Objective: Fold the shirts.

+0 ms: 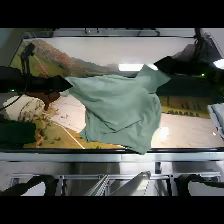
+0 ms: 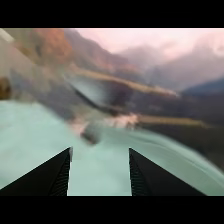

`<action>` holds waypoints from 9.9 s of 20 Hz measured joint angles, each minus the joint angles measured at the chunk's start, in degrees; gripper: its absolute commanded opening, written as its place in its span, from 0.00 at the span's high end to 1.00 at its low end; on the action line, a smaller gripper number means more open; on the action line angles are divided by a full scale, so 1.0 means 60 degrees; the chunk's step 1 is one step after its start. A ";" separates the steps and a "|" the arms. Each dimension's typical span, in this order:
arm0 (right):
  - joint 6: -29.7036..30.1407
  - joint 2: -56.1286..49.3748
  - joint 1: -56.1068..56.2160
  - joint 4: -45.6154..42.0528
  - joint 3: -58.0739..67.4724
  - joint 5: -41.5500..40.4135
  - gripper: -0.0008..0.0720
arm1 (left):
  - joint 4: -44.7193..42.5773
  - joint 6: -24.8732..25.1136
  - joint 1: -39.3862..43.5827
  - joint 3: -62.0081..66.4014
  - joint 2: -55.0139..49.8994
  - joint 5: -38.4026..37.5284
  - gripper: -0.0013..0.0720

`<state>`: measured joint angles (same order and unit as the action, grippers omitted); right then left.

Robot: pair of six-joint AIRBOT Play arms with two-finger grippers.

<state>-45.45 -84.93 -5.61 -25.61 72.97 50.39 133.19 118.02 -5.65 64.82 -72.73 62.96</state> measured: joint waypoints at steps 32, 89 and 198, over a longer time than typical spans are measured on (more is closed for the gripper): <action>-0.1224 -0.1592 -0.0929 0.0015 -0.3694 0.2317 0.97 | 0.0073 -0.0321 -0.1220 0.1599 -0.4390 -0.0718 0.03; -0.1501 -0.2106 -0.3486 -0.0845 -0.0069 0.4911 0.44 | -0.0517 -0.0911 -0.2656 0.0219 -0.2976 0.2488 0.02; -0.2200 0.0852 -0.4255 -0.3475 -0.7293 0.3253 0.96 | -0.0750 -0.0601 -0.4947 -0.4575 -0.0539 0.2368 0.03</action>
<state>-58.65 -79.81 -31.14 -46.46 29.21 69.91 128.68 114.41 -35.33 37.36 -75.96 77.17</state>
